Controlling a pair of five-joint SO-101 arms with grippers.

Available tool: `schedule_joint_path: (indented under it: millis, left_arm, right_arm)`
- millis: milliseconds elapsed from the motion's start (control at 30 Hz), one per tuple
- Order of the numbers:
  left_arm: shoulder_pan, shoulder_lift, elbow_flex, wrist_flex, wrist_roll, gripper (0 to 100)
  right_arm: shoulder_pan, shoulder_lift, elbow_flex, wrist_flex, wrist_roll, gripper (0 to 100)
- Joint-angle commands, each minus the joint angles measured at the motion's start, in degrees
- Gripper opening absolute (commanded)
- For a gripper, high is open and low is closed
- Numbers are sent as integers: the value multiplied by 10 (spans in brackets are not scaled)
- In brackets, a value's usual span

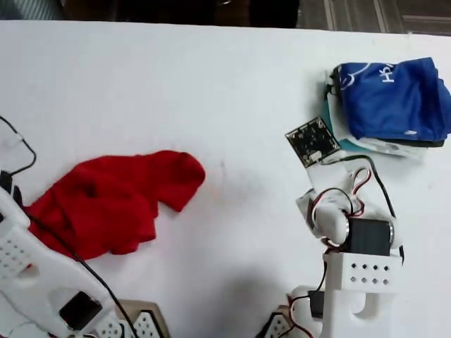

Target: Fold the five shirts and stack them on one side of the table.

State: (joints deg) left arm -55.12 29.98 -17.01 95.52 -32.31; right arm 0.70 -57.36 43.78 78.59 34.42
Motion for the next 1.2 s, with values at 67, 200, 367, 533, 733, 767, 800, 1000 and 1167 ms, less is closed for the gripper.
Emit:
schedule_joint_path:
  millis: [67,200,367,533,733,767,800,1000,1167]
  left_arm:
    - [-20,-26,16,-59,-7,228]
    - [-23,17,12,-76,-7,213]
    - [-41,57,12,-117,-7,211]
    - [-77,61,-5,-120,-15,215]
    - [-100,65,-73,-45,-47,214]
    - [-104,67,-84,-42,-47,214]
    - [-107,68,-88,-47,-47,214]
    - [-100,82,-91,-86,-43,214]
    - [-97,148,-95,-131,-43,213]
  right_arm:
    - [-4,7,-24,-3,-1,159]
    - [-3,6,-24,-3,-1,159]
    - [-2,4,-24,-2,-1,159]
    - [-5,7,-24,-3,0,159]
    - [-6,7,-24,-6,0,159]
    - [-6,7,-24,-6,0,159]
    - [-6,7,-24,-6,0,159]
    - [-6,7,-22,-4,0,159]
    - [-3,7,-22,-3,0,159]
